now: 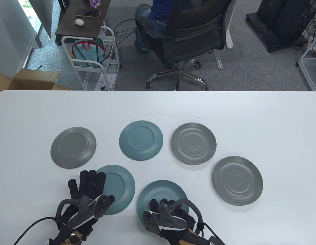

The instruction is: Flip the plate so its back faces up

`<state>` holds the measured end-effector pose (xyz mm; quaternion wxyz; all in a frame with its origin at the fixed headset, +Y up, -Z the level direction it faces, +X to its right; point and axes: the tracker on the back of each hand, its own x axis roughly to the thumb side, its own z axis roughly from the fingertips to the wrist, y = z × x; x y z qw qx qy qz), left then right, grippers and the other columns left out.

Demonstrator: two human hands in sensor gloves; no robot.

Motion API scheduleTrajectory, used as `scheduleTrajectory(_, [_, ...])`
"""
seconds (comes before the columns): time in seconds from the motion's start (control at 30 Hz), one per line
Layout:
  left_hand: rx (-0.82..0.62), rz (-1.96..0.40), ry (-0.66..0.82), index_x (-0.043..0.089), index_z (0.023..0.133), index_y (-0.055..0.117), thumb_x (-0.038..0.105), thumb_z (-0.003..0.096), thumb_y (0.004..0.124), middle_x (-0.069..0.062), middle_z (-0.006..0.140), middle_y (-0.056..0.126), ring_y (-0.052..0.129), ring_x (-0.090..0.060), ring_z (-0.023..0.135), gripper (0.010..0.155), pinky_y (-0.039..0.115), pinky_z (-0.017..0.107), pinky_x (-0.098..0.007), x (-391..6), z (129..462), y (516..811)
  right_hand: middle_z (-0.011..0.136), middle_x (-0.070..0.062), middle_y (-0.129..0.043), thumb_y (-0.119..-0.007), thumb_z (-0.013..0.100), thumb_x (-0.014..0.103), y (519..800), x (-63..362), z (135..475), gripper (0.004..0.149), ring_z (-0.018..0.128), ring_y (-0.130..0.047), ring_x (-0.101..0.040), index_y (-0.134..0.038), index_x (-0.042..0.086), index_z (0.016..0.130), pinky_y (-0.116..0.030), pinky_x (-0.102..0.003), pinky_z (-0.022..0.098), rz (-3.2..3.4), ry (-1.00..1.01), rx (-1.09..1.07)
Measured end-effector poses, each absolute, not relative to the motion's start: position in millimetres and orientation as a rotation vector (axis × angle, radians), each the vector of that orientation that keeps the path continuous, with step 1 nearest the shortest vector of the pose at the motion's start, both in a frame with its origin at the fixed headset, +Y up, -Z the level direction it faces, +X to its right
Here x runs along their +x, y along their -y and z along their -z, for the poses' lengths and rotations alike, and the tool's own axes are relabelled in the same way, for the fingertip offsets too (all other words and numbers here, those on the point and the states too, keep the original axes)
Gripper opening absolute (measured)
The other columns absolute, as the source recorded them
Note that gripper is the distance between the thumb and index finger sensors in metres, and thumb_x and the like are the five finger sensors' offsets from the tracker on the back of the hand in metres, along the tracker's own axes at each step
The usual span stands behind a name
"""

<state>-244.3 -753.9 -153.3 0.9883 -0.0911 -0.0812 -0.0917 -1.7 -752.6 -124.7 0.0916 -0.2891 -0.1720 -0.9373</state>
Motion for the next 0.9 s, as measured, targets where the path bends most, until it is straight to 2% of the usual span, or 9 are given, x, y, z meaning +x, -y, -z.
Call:
scheduleTrajectory(0.27, [-0.189, 0.185, 0.163, 0.018, 0.121, 0.022, 0.071, 0.0556, 0.049, -0.020, 0.122, 0.028, 0.033, -0.050, 0.118, 0.088, 0.032, 0.076, -0.074, -243.6, 153.4, 754.4, 0.089, -0.032, -0.079, -0.065, 0.044, 0.068, 763.9, -19.4, 117.7, 0.087, 0.070, -0.090, -0.049, -0.063, 0.002, 0.101, -0.080, -0.054, 0.049, 2.656, 0.438, -0.889])
scheduleTrajectory(0.47, [-0.192, 0.189, 0.156, 0.018, 0.121, 0.022, 0.071, 0.0558, 0.049, -0.021, 0.122, 0.028, 0.034, -0.050, 0.117, 0.088, 0.032, 0.076, -0.074, -244.0, 153.8, 753.9, 0.085, -0.036, -0.079, -0.068, 0.042, 0.071, 768.2, -32.5, 115.3, 0.093, 0.065, -0.092, -0.051, -0.061, -0.004, 0.098, -0.081, -0.053, 0.046, 2.551, 0.446, -0.895])
scheduleTrajectory(0.77, [-0.194, 0.179, 0.157, 0.018, 0.121, 0.022, 0.071, 0.0557, 0.049, -0.020, 0.122, 0.028, 0.034, -0.050, 0.117, 0.089, 0.032, 0.076, -0.074, -245.4, 154.3, 753.9, 0.080, -0.041, -0.077, -0.069, 0.051, 0.056, 769.0, -45.2, 107.2, 0.081, 0.058, -0.094, -0.052, -0.061, -0.013, 0.093, -0.088, -0.049, 0.038, 2.510, 0.458, -0.928])
scheduleTrajectory(0.9, [-0.195, 0.174, 0.158, 0.018, 0.121, 0.022, 0.071, 0.0558, 0.049, -0.020, 0.122, 0.028, 0.034, -0.050, 0.117, 0.089, 0.032, 0.076, -0.074, -245.9, 154.4, 753.9, 0.079, -0.042, -0.078, -0.068, 0.053, 0.049, 757.5, -45.6, 108.9, 0.074, 0.057, -0.095, -0.051, -0.060, -0.012, 0.093, -0.090, -0.044, 0.035, 2.586, 0.465, -0.934])
